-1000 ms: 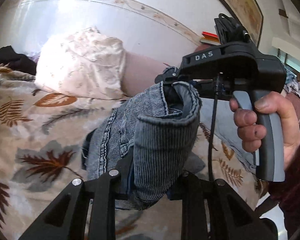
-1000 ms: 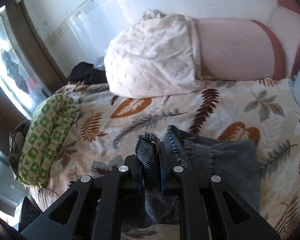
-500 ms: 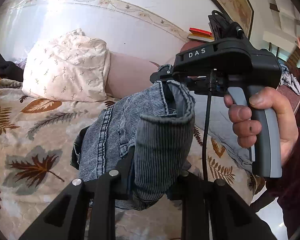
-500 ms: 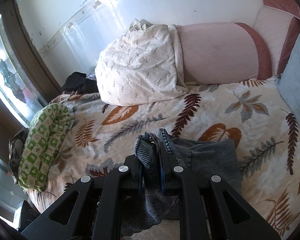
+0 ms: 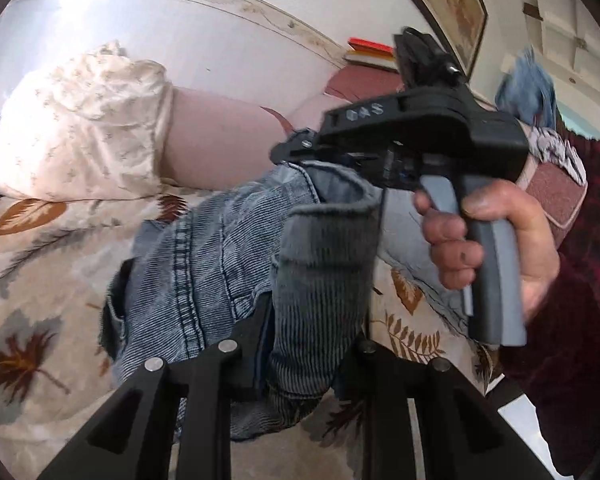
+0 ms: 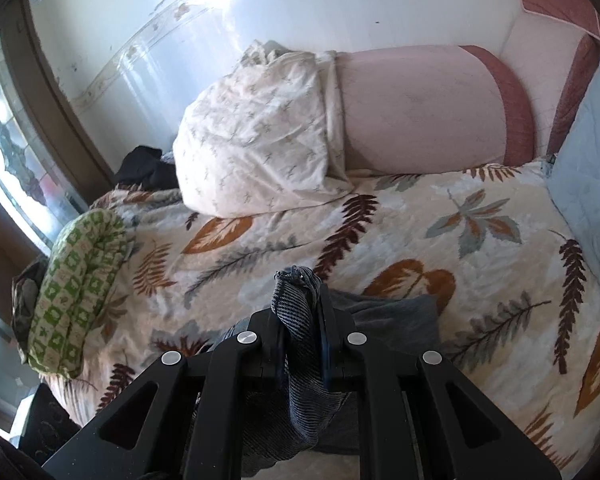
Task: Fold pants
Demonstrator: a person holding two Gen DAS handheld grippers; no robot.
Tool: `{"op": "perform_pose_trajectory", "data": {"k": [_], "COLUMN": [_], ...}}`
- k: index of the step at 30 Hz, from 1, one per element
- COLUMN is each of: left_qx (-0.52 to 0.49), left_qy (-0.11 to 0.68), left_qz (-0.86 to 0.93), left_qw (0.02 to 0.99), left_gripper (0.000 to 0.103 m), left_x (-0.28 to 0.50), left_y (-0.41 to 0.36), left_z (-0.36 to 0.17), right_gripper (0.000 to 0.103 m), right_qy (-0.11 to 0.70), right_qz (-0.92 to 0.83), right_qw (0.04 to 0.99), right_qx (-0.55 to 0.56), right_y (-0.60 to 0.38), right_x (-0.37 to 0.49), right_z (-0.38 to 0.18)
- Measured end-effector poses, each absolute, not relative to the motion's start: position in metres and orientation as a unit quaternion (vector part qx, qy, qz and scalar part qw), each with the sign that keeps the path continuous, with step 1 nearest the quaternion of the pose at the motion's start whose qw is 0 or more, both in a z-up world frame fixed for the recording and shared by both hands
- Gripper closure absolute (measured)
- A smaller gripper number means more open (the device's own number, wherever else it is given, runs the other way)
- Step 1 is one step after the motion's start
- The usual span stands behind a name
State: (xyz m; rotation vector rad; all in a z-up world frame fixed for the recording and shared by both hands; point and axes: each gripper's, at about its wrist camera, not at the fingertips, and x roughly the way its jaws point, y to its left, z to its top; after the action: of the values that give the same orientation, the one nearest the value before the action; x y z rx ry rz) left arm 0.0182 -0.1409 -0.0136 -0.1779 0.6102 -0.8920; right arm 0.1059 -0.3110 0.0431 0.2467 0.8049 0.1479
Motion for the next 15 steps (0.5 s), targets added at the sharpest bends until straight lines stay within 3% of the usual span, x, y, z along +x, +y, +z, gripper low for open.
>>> {"op": "perform_pose_trajectory", "data": {"k": [4,9,11,13,15], "left_qx": [-0.088,-0.084,-0.077,-0.074,-0.078], "left_qy": [0.306,0.320,0.319,0.320,0.318], "left_qz": [-0.435,-0.471,-0.482,-0.494,-0.501], "left_qw": [0.842,0.818,0.812,0.805,0.801], "left_gripper": [0.075,0.045,0.039,0.039,0.039], "left_x": [0.026,0.029,0.026,0.024,0.024], "left_y": [-0.162,-0.180,-0.181,-0.178,-0.171], "left_z": [-0.029,-0.039,-0.038,-0.035,-0.029], "right_gripper": [0.092,0.091,0.090,0.085,0.072], "right_qy": [0.393,0.409,0.417,0.430,0.438], "right_qz": [0.067,0.051,0.043,0.034,0.001], "right_qw": [0.908,0.901,0.898,0.892,0.890], "right_qx": [0.128,0.137,0.134,0.137,0.124], "right_y": [-0.330,-0.353,-0.364,-0.377,-0.390], "right_x": [0.117,0.131,0.138,0.143,0.145], "right_z": [0.026,-0.009,-0.026,-0.047,-0.068]}}
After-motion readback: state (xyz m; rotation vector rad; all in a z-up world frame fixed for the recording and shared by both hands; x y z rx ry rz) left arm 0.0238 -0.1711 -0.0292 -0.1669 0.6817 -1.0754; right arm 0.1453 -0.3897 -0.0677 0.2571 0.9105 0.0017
